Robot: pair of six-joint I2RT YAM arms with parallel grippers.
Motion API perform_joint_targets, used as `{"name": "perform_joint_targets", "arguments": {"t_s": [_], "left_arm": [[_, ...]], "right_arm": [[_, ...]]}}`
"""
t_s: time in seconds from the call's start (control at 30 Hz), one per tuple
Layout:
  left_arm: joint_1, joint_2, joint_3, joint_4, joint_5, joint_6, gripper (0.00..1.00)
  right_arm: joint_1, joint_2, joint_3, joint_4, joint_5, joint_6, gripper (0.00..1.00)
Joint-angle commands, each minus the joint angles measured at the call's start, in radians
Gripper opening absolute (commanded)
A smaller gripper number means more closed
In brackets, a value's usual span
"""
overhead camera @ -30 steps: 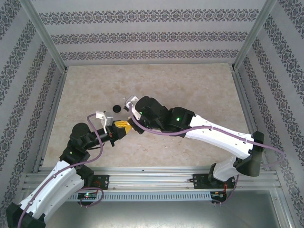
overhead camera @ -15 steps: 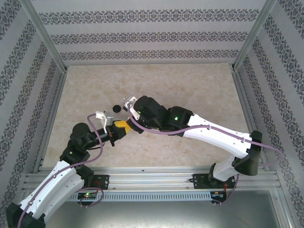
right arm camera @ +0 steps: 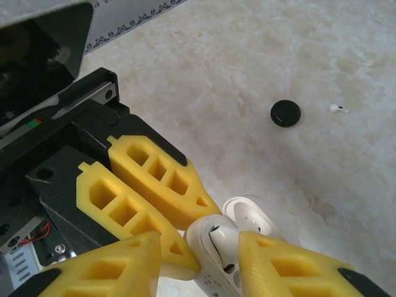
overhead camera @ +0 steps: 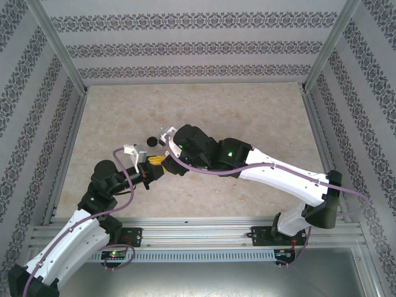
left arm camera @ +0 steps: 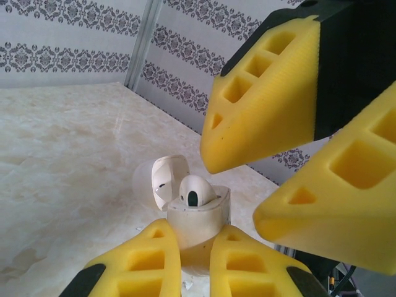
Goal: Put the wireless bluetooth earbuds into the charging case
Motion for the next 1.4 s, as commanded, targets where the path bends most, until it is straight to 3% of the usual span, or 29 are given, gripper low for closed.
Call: {"name": "perform_joint_targets", "arguments": {"t_s": [0.0,0.27,0.6,0.9,1.2,1.37], "left_arm": [[0.009,-0.016,0.014,0.019,-0.01,-0.008,0.03],[0.009,-0.016,0.006,0.008,-0.051,-0.03,0.03],[0.013,-0.012,0.022,-0.095,-0.144,-0.032,0.02],[0.069,0.029,0.073,-0.219,-0.172,0.017,0.02],[0.134,0.04,0.082,-0.286,-0.184,0.042,0.01],[0.153,0.038,0.083,-0.291,-0.174,0.055,0.01]], "right_arm": [[0.005,-0.013,0.054,-0.004,0.007,0.027,0.4],[-0.062,-0.034,0.112,0.013,0.026,0.115,0.42],[-0.26,0.033,0.108,-0.031,-0.009,0.318,0.43],[-0.332,0.283,0.219,-0.028,-0.094,0.332,0.44],[-0.385,0.594,0.476,-0.056,-0.171,0.355,0.43],[-0.402,0.685,0.585,-0.076,-0.296,0.378,0.41]]}}
